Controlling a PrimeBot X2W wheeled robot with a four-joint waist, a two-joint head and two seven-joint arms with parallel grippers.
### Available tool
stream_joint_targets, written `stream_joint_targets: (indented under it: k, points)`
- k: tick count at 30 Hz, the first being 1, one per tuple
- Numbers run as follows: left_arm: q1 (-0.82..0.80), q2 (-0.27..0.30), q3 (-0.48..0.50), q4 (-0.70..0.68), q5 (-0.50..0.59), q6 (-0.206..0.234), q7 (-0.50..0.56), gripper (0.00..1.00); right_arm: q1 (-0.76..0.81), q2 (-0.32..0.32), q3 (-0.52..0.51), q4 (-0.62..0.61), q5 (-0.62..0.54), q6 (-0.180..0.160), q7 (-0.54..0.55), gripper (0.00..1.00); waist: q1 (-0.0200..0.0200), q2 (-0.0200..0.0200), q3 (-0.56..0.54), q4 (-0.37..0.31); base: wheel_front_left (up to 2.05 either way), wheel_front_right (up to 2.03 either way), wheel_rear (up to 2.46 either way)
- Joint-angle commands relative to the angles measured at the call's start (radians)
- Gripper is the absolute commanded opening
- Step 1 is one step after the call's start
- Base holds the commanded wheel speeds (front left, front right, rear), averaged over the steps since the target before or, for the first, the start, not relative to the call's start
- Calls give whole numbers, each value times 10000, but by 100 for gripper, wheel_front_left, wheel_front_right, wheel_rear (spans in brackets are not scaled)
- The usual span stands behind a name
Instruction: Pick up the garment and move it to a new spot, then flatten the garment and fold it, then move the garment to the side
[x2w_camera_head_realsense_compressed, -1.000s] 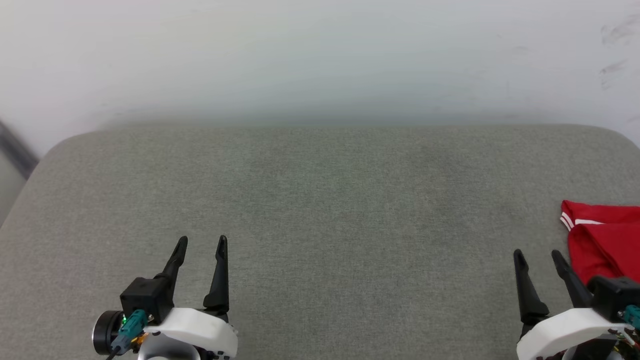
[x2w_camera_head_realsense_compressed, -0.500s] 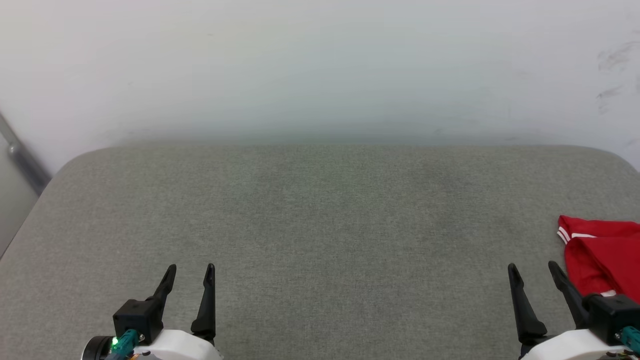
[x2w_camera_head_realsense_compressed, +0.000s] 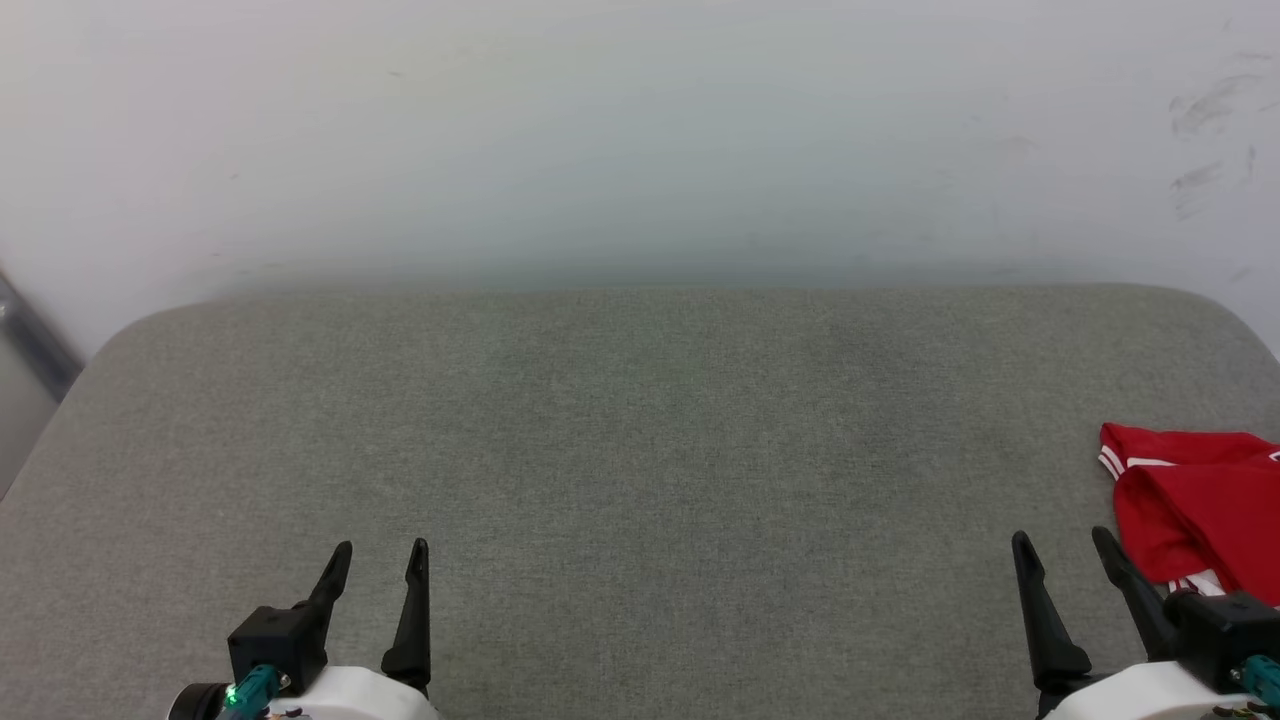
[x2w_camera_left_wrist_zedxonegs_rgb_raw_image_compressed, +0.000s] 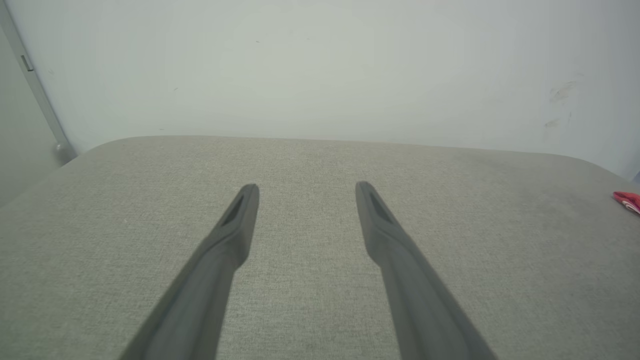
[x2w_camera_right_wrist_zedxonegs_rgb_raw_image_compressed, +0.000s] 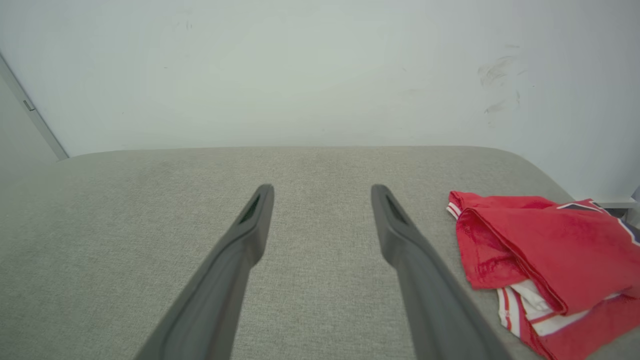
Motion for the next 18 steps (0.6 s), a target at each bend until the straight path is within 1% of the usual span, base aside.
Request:
stream_joint_targets:
  k: [1, 2, 3, 6, 11, 12, 15, 16, 18]
  points:
    - [-22, -34, 28, 24, 27, -45, -67, 100, -130, 31, 8, 36, 16, -3, -16, 100, 0, -1, 11, 5, 0, 0, 0]
    - [-38, -43, 36, 30, 31, -52, -68, 100, -153, 31, 19, 54, 27, -3, -38, 100, 0, -1, 16, 9, 0, 0, 0]
    - [11, -31, 6, 35, -4, -40, 10, 0, 3, 0, 8, 65, 41, 0, -5, 0, 0, -1, 16, 7, 0, 0, 0]
    - [135, -160, 2, 217, -118, -77, 70, 0, 50, 0, 20, 322, 182, 0, -8, 0, 0, -1, 24, 6, 0, 0, 0]
    - [62, -361, 341, 233, -882, -294, 316, 0, -144, -11, -3, 539, 1258, 0, 27, 0, 0, -1, 57, 10, 0, 0, 0]
    - [8, -472, 533, 264, -1310, -425, 459, 0, -264, -22, -20, 674, 1854, 0, 48, 0, 0, -1, 77, 12, 0, 0, 0]
    - [-46, -581, 723, 298, -1725, -552, 595, 0, -384, -31, -36, 804, 2431, 0, 68, 0, 0, -1, 97, 15, 0, 0, 0]
    - [-101, -690, 905, 330, -2124, -677, 729, 0, -494, -38, -52, 929, 2985, 0, 88, 0, 0, -1, 116, 17, 0, 0, 0]
    - [-134, -759, 1023, 351, -2382, -757, 815, 0, -561, -42, -63, 1010, 3345, 0, 102, 0, 0, -1, 129, 19, 0, 0, 0]
